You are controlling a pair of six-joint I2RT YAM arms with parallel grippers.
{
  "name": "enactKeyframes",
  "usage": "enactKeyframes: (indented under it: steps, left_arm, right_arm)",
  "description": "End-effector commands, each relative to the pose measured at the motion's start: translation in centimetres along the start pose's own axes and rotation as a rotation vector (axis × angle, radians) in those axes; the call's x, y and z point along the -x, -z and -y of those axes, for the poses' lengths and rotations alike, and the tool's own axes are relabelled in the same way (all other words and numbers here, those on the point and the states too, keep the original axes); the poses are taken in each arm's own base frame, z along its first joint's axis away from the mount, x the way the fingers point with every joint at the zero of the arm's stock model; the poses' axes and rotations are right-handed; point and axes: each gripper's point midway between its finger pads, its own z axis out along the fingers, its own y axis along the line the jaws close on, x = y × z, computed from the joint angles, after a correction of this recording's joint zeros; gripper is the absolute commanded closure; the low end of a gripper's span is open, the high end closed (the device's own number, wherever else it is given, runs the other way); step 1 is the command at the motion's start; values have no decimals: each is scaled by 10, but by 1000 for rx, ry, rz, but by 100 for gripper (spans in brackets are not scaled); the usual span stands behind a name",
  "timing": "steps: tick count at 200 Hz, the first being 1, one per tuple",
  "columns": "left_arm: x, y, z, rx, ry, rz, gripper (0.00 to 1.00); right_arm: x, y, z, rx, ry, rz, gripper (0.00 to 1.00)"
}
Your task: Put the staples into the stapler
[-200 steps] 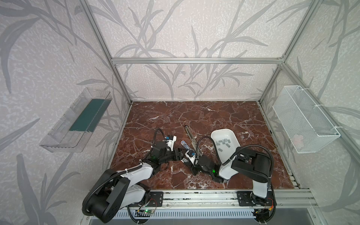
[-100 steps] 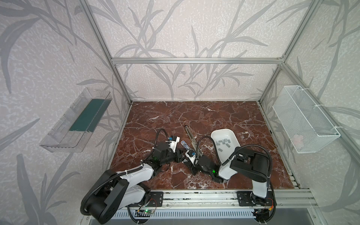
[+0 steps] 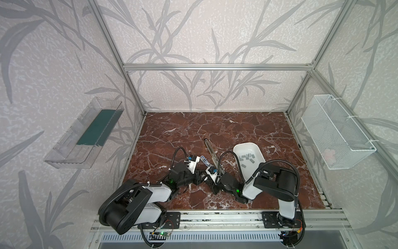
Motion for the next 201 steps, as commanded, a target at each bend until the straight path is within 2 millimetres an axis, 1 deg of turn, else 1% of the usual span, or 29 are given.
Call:
enactKeyframes:
  steps: [1,25,47,91,130,171,180,182,184,201]
  left_arm:
    - [3,-1,-1,6,-52,32,64]
    - [0,-5,-6,17,-67,29,66]
    - [-3,-8,-14,41,-74,28,71]
    - [-7,-15,-29,96,-75,17,72]
    - [-8,-16,-33,116,-91,9,72]
    - [-6,-16,-36,142,-95,4,71]
    - [-6,-15,-36,148,-96,0,71]
    - [-6,-15,-36,149,-97,-3,71]
    - [-6,-15,-36,149,-96,-3,71]
    - [-6,-15,-36,154,-100,-12,71]
  right_arm:
    - [-29,6,1,-1,2,-81,73]
    - [-25,10,-4,31,8,-61,69]
    - [-17,15,-9,56,14,-35,65]
    - [-3,25,-10,56,23,-2,62]
    - [11,33,-10,44,27,23,55]
    - [29,42,-16,62,32,55,53]
    - [26,42,-16,61,37,41,53]
    - [33,44,-17,65,36,59,53]
    - [36,45,-18,65,36,64,53]
    - [40,48,-18,65,39,64,52]
